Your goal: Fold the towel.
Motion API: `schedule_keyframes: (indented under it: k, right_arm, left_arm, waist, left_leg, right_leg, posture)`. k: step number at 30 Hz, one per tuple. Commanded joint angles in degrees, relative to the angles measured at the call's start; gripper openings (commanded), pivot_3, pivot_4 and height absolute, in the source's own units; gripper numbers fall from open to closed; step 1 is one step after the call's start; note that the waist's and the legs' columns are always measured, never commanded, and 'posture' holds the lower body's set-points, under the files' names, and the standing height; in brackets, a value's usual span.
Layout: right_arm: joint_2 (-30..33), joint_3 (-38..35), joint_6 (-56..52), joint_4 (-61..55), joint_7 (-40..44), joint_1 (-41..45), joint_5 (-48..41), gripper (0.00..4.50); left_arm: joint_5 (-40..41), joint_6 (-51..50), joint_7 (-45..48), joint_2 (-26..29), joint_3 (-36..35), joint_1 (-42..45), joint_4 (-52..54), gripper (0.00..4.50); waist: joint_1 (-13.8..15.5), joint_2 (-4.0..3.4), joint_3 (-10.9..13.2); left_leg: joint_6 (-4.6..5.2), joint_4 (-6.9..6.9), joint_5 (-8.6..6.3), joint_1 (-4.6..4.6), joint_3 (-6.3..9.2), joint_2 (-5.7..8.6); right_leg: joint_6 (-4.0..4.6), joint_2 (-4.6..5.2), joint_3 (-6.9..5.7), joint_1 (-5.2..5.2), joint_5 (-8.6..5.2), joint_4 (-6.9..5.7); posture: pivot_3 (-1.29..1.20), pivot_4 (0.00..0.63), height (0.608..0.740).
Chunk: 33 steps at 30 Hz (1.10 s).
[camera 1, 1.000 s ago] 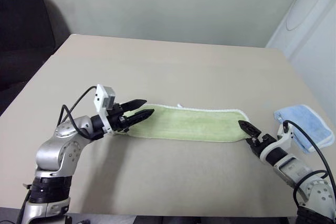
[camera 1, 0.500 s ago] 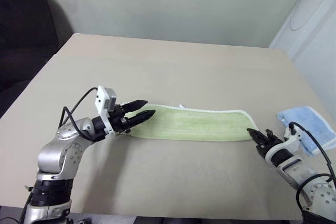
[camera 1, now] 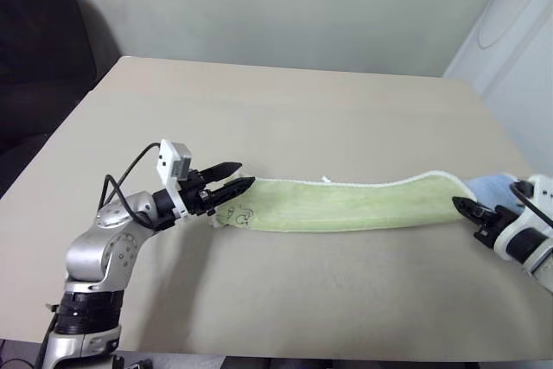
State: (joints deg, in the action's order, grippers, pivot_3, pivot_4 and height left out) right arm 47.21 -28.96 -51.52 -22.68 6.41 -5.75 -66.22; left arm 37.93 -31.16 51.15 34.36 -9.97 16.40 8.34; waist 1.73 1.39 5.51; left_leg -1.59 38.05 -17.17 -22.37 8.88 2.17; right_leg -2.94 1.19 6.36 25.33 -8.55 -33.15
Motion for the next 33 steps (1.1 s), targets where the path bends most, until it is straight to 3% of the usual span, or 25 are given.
schedule_keyframes:
  k: [1, 5, 10, 15, 19, 23, 32, 33]
  right_arm:
    - [4.7, 6.1, 1.8, -6.2, 7.0, 1.1, 7.7, 0.03]
    - [9.3, 20.7, 2.9, -11.6, 12.4, 9.1, 18.0, 0.03]
    - [5.8, 36.0, 1.1, -10.5, 17.3, 20.5, 25.2, 0.03]
    - [0.3, 44.4, 1.4, -4.8, 19.3, 25.5, 32.4, 0.03]
    - [-2.8, 45.2, 1.4, -1.5, 20.2, 25.8, 35.4, 0.03]
    - [-5.0, 42.4, 1.0, -1.8, 22.1, 24.6, 33.9, 1.09]
    - [-7.0, 33.3, 1.8, -6.9, 24.3, 21.7, 30.1, 4.22]
    - [-7.3, 31.2, 2.1, -7.4, 24.3, 21.4, 29.3, 4.22]
  left_arm:
    - [-0.6, 1.3, 0.0, -0.4, 0.3, 1.3, 0.4, 2.83]
    - [-0.9, 1.4, -0.3, -1.2, 0.5, 1.1, 0.9, 2.83]
    - [-1.1, 1.6, -0.8, -2.2, 0.5, 1.3, 1.1, 2.83]
    - [-1.1, 1.9, -1.4, -2.8, 0.6, 0.8, 1.8, 2.83]
    - [-0.8, 1.8, -2.2, -2.9, 0.0, 0.2, 2.7, 2.83]
    - [-0.6, 1.7, -2.4, -2.8, -0.2, -0.6, 3.2, 2.83]
    - [-0.5, 1.8, -2.2, -3.1, 0.4, 0.2, 2.3, 2.83]
    - [-0.5, 1.8, -2.2, -3.1, 0.3, 0.2, 2.2, 2.83]
  waist:
    - [-0.1, 0.03, 0.0]
    - [-0.1, -0.02, 0.0]
    - [-0.3, 0.03, 0.0]
    - [0.1, 0.07, 0.0]
    - [0.2, 0.09, 0.0]
    - [0.1, 0.09, 0.0]
    - [0.1, 0.12, 0.0]
    - [0.1, 0.11, 0.1]
  left_leg:
    - [-0.01, -0.02, 0.00, -0.01, 0.01, -0.02]
    - [0.05, 0.04, 0.08, 0.03, -0.06, 0.01]
    - [0.11, 0.04, 0.18, 0.09, -0.05, 0.02]
    - [0.45, 0.02, 0.41, 0.11, 0.01, 0.01]
    - [0.42, 0.03, 0.41, 0.10, 0.00, 0.03]
    - [0.25, 0.00, 0.37, 0.12, 0.00, 0.02]
    - [0.08, 0.00, 0.35, 0.10, 0.01, 0.04]
    - [0.07, 0.00, 0.35, 0.10, 0.00, 0.04]
  right_leg:
    - [0.00, -0.01, -0.03, -0.01, 0.00, 0.00]
    - [0.20, -0.01, 0.02, -0.03, 0.14, 0.02]
    - [0.31, -0.01, 0.01, -0.09, 0.31, 0.06]
    - [0.31, 0.00, 0.00, -0.16, 0.32, 0.08]
    - [0.36, 0.03, 0.00, -0.18, 0.35, 0.10]
    - [0.39, 0.02, -0.03, -0.17, 0.37, 0.10]
    - [0.41, 0.03, -0.03, -0.18, 0.37, 0.10]
    - [0.41, 0.03, -0.03, -0.17, 0.37, 0.10]
  posture:
    - [0.00, 0.150, 0.740]
    - [0.00, 0.150, 0.740]
    - [0.00, 0.150, 0.740]
    - [0.00, 0.150, 0.740]
    - [0.00, 0.150, 0.740]
    - [0.00, 0.150, 0.740]
    - [0.00, 0.150, 0.740]
    - [0.00, 0.150, 0.740]
